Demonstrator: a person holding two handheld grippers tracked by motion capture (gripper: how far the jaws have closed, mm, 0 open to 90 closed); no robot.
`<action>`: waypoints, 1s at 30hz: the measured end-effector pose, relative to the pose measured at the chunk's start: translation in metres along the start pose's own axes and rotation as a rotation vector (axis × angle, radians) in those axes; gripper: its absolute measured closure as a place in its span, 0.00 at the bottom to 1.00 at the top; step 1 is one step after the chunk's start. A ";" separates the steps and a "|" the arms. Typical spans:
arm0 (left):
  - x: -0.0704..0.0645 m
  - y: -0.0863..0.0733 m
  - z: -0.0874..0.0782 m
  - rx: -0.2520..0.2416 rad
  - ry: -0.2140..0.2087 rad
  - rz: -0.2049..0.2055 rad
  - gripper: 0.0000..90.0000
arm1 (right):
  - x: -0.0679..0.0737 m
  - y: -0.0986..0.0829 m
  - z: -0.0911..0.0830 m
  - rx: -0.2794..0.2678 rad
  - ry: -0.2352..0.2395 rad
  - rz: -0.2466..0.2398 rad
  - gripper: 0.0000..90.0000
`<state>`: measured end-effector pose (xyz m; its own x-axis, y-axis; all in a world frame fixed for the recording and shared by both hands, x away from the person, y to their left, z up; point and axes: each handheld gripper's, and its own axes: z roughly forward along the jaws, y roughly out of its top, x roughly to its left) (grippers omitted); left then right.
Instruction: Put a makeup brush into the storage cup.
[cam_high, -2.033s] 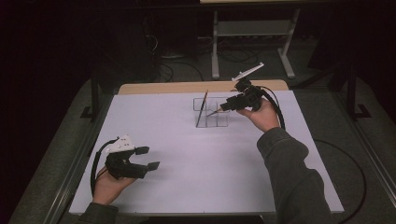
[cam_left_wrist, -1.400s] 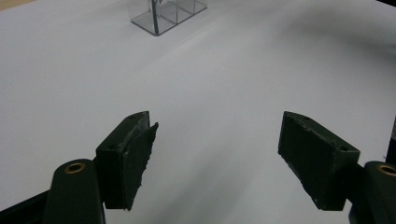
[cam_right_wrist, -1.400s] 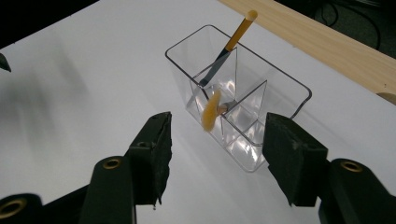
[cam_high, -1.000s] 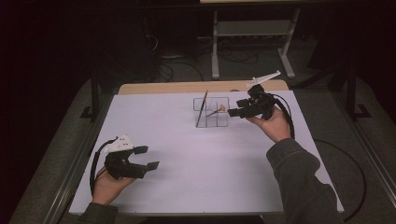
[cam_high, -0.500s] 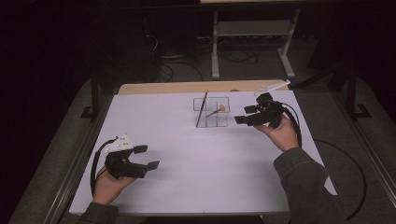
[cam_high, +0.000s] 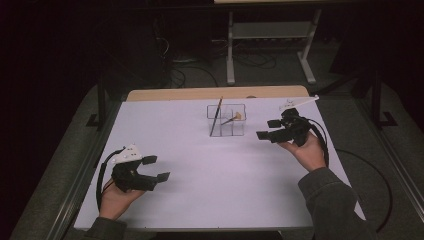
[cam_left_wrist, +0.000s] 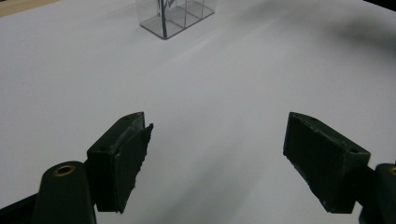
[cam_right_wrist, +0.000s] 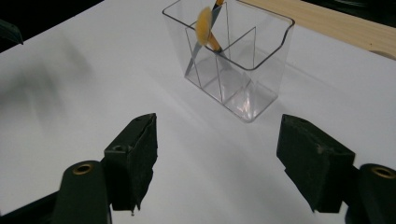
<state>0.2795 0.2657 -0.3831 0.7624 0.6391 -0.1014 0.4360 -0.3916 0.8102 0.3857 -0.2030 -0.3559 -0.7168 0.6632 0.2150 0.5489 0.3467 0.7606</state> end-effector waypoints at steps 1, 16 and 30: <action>0.000 0.000 0.000 -0.001 0.000 -0.001 0.23 | 0.000 -0.001 0.000 0.001 -0.001 0.003 0.30; 0.003 0.000 -0.004 -0.014 0.007 0.000 0.23 | -0.002 -0.018 -0.001 -0.008 0.004 0.027 0.29; 0.002 -0.001 -0.006 -0.039 0.008 -0.012 0.22 | 0.002 -0.030 -0.009 -0.036 0.003 0.041 0.27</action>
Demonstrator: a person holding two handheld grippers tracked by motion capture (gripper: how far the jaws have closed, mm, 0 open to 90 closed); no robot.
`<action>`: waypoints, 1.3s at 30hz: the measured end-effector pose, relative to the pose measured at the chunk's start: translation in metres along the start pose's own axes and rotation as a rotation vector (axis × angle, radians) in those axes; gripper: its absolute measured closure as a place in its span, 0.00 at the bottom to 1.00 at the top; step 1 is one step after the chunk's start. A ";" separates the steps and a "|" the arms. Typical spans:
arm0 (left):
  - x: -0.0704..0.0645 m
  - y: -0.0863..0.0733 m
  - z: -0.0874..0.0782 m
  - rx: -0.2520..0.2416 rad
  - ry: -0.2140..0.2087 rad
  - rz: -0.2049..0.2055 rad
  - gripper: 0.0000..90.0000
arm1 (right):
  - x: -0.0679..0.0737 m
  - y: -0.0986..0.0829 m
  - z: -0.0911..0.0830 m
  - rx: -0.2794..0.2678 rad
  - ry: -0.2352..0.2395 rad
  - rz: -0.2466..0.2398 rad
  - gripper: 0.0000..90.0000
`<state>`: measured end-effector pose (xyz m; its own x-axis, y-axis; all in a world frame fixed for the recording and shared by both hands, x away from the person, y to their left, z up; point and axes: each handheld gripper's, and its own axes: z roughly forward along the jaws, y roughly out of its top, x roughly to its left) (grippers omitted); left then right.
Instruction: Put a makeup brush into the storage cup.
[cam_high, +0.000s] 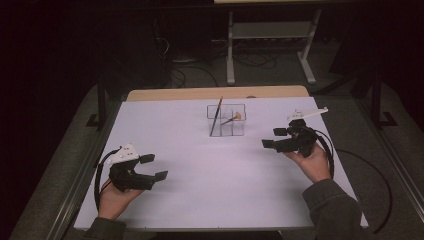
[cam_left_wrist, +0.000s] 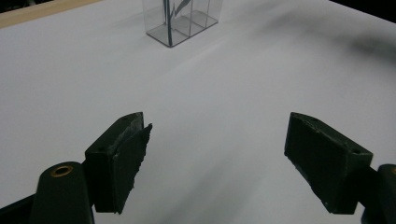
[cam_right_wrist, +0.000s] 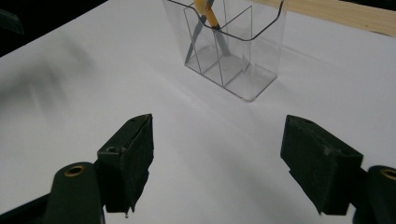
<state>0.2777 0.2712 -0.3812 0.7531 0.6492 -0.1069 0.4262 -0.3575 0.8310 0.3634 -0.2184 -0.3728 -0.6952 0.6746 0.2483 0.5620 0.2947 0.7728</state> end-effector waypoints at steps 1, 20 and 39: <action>0.000 0.000 0.000 -0.003 -0.002 -0.003 0.22 | 0.000 -0.001 0.000 0.002 0.001 0.001 0.27; 0.001 -0.001 -0.001 -0.007 0.003 -0.007 0.22 | 0.004 -0.017 -0.006 -0.019 0.000 0.001 0.26; 0.000 -0.004 -0.003 -0.010 0.001 -0.016 0.21 | 0.010 -0.039 -0.019 -0.041 0.004 0.004 0.23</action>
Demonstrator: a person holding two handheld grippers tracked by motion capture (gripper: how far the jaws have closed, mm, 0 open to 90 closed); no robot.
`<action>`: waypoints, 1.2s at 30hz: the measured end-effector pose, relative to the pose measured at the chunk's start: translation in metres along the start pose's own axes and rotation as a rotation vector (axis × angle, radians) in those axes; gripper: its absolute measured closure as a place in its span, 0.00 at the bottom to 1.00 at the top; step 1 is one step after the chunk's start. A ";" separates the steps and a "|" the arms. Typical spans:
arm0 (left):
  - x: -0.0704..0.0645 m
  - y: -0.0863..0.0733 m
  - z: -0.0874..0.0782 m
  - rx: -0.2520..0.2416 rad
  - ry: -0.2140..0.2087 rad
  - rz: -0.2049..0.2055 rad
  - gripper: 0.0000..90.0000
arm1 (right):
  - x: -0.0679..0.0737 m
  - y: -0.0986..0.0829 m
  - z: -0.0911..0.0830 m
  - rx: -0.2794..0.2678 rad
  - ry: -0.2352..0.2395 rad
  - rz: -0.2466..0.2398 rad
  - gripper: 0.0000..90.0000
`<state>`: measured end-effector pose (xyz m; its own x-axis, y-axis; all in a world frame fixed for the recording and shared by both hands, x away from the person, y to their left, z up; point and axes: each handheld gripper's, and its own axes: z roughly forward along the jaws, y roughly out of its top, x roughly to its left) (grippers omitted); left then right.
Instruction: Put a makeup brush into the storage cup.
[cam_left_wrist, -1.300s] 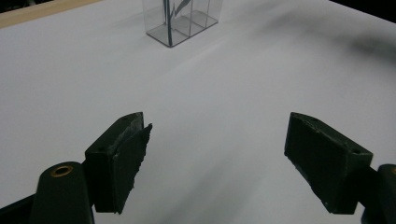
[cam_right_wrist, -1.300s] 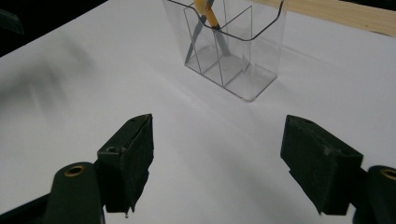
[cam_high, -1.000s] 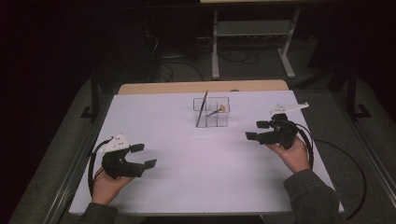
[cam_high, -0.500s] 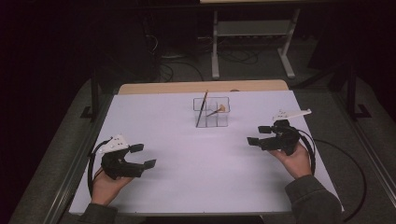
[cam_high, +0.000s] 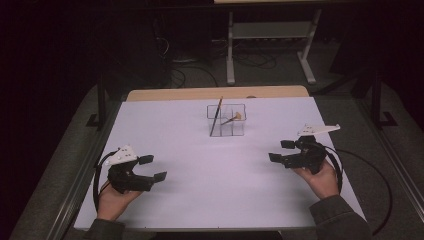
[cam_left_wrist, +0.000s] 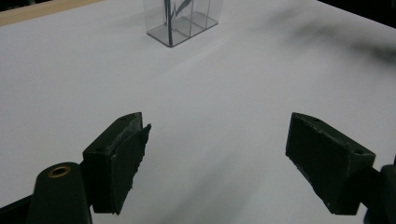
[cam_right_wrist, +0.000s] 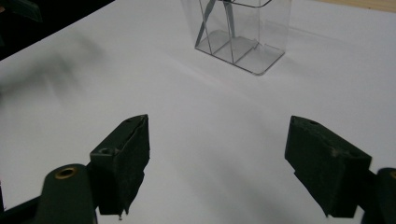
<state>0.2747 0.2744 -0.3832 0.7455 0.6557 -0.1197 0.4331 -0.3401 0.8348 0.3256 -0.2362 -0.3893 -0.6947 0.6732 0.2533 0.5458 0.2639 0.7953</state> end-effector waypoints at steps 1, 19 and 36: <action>0.000 0.000 0.000 -0.002 -0.001 -0.004 0.21 | 0.001 -0.001 -0.001 -0.002 0.000 0.001 0.23; -0.002 -0.003 0.001 0.002 -0.001 -0.005 0.21 | 0.006 -0.016 -0.013 -0.032 -0.005 -0.002 0.22; -0.004 -0.007 0.002 0.007 0.003 0.004 0.21 | 0.006 -0.036 -0.029 -0.064 0.003 0.026 0.22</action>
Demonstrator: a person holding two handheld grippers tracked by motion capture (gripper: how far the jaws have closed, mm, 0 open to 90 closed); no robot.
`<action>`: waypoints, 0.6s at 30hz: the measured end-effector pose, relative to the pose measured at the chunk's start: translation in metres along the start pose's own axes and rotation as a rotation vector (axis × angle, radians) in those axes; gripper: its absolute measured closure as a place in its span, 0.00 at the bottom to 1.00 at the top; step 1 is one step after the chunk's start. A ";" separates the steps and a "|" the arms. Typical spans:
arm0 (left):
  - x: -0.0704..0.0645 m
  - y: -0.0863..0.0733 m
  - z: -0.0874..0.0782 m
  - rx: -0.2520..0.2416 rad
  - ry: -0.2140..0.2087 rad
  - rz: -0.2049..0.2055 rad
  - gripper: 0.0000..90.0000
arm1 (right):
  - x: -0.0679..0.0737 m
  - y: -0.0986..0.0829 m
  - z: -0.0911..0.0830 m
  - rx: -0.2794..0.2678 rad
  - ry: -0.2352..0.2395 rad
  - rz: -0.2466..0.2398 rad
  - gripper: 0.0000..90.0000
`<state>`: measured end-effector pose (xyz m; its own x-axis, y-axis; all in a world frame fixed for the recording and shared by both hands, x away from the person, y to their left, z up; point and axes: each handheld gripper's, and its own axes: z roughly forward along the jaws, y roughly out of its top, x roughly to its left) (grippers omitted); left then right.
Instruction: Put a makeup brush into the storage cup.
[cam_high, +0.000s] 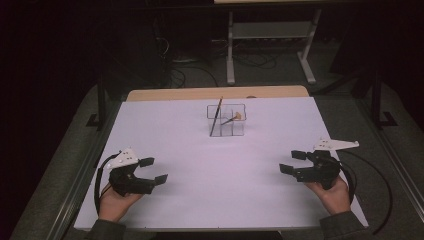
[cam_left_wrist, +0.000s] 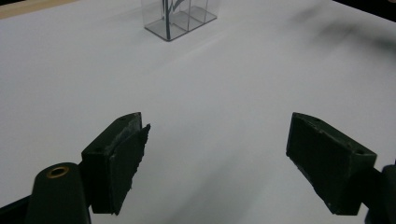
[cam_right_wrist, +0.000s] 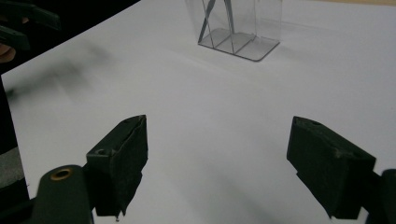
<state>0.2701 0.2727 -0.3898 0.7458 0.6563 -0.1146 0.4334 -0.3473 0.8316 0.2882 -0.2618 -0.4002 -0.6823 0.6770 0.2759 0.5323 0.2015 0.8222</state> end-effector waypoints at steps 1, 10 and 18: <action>0.000 0.000 0.000 0.000 -0.001 0.002 0.21 | 0.000 -0.001 0.000 -0.003 -0.002 -0.004 0.22; -0.001 -0.003 0.001 0.003 -0.008 0.001 0.21 | 0.004 -0.007 -0.005 -0.014 0.000 -0.004 0.21; -0.001 -0.005 0.002 0.015 -0.011 0.008 0.21 | 0.005 -0.013 -0.005 -0.013 0.006 -0.006 0.20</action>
<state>0.2677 0.2724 -0.3948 0.7547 0.6460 -0.1142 0.4350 -0.3625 0.8242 0.2749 -0.2647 -0.4072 -0.6886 0.6714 0.2739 0.5215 0.1961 0.8304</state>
